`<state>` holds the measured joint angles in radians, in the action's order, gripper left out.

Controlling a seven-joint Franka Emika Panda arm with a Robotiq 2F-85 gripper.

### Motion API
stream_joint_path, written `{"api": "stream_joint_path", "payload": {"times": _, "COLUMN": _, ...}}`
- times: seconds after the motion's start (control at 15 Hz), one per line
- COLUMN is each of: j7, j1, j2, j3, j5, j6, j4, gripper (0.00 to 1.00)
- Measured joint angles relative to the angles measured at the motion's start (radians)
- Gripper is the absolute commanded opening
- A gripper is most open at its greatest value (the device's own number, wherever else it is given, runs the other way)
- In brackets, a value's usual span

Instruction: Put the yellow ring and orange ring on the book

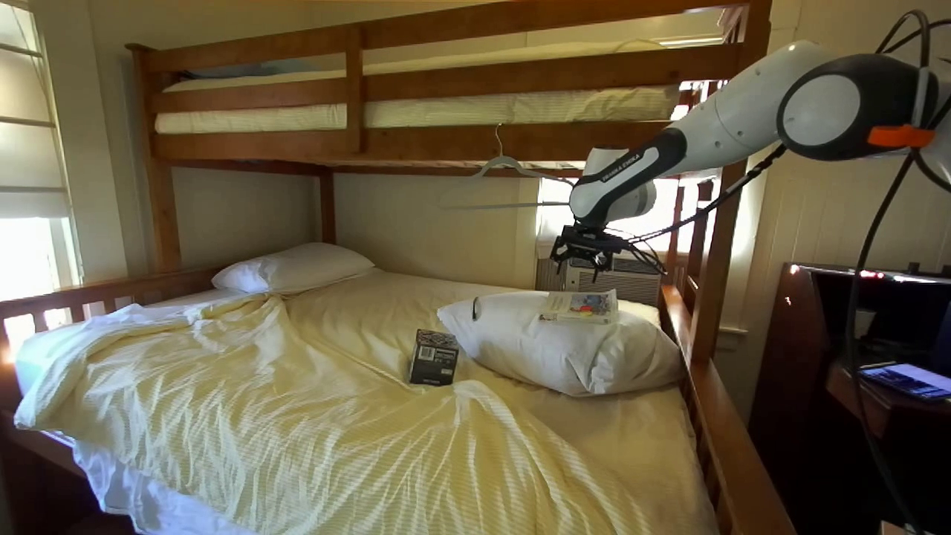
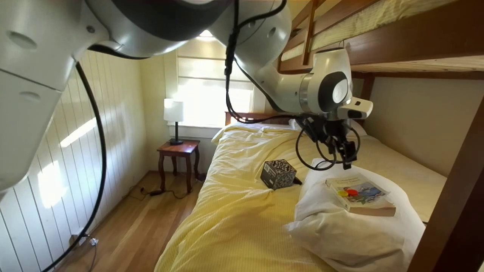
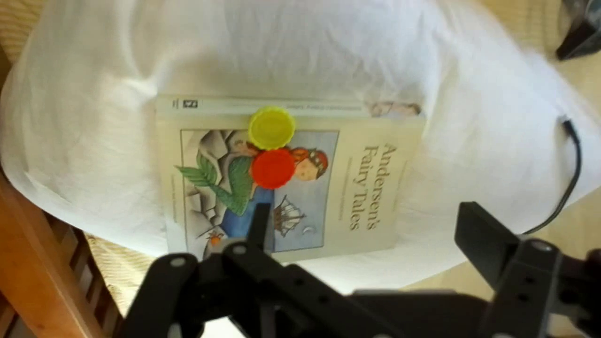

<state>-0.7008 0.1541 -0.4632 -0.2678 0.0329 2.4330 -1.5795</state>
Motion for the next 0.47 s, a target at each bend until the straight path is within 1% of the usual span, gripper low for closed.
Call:
{"api": "stream_joint_path", "payload": {"times": 0.33, "j7": 0.18, "j1": -0.062, "j2": 0.071, "j3": 0.053, "j5": 0.011, "j6": -0.08, "j4": -0.047, "gripper": 1.0}}
{"api": "stream_joint_path", "payload": {"times": 0.47, "j7": 0.238, "j1": -0.088, "j2": 0.097, "j3": 0.063, "j5": 0.042, "j6": -0.087, "j4": -0.052, "gripper": 1.0}}
